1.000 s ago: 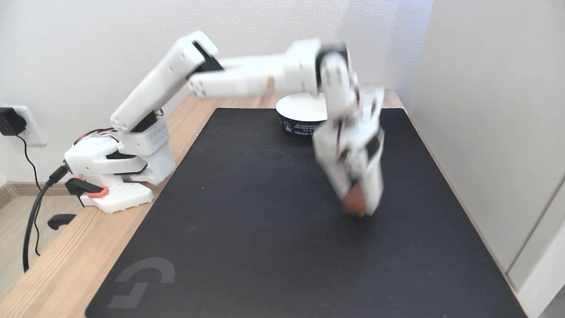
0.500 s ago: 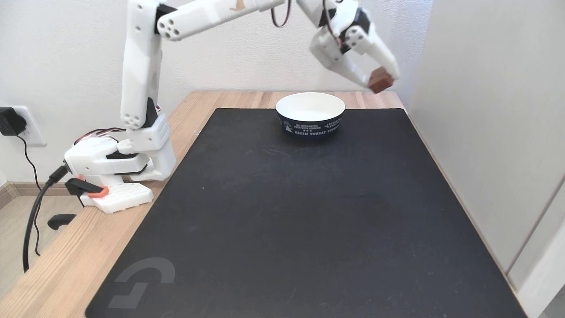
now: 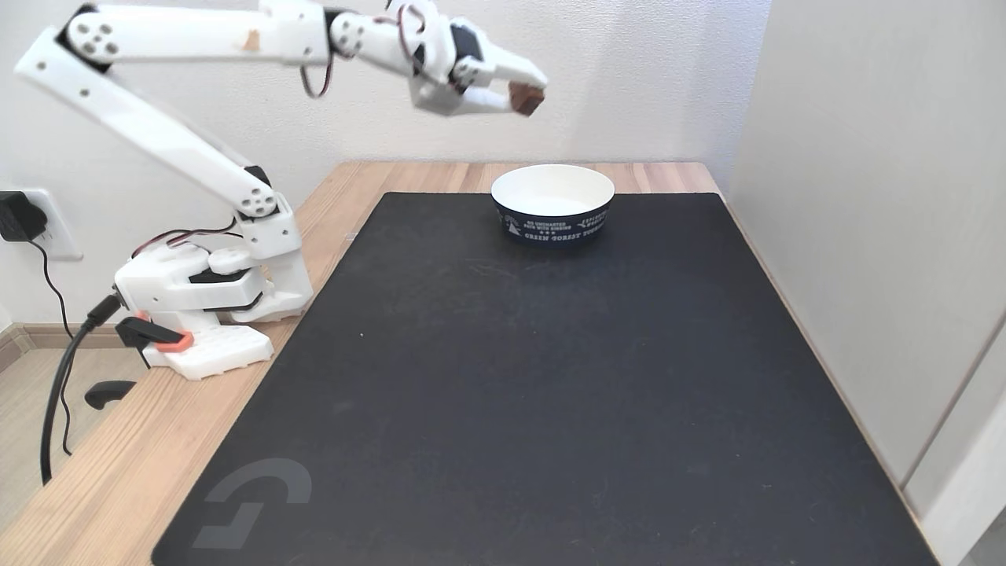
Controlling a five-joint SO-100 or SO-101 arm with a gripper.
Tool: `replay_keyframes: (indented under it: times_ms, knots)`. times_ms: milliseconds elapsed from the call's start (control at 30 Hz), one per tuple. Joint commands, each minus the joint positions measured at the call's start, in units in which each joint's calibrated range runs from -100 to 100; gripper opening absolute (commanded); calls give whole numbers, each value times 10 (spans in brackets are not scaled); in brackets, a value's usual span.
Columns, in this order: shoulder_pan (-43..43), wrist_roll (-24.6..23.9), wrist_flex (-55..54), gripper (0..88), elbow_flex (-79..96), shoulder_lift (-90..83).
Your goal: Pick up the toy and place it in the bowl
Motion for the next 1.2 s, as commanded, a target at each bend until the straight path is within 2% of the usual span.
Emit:
replay_keyframes:
  times_ms: [0, 200, 267, 333, 533, 800, 900, 967, 1167]
  knots:
    - [14, -6, -28, 35, 86, -71]
    - [12, 3, -25, 35, 61, -15]
    - [1, 43, -27, 35, 33, 40]
    - [-3, 53, -36, 35, 31, 77]
    - [1, 53, -155, 35, 53, 168]
    - [1, 52, -158, 39, 48, 181]
    - [1, 49, -158, 204, 47, 197]
    - [-1, 49, -158, 279, 48, 198]
    - [-5, 48, -154, 264, 49, 193]
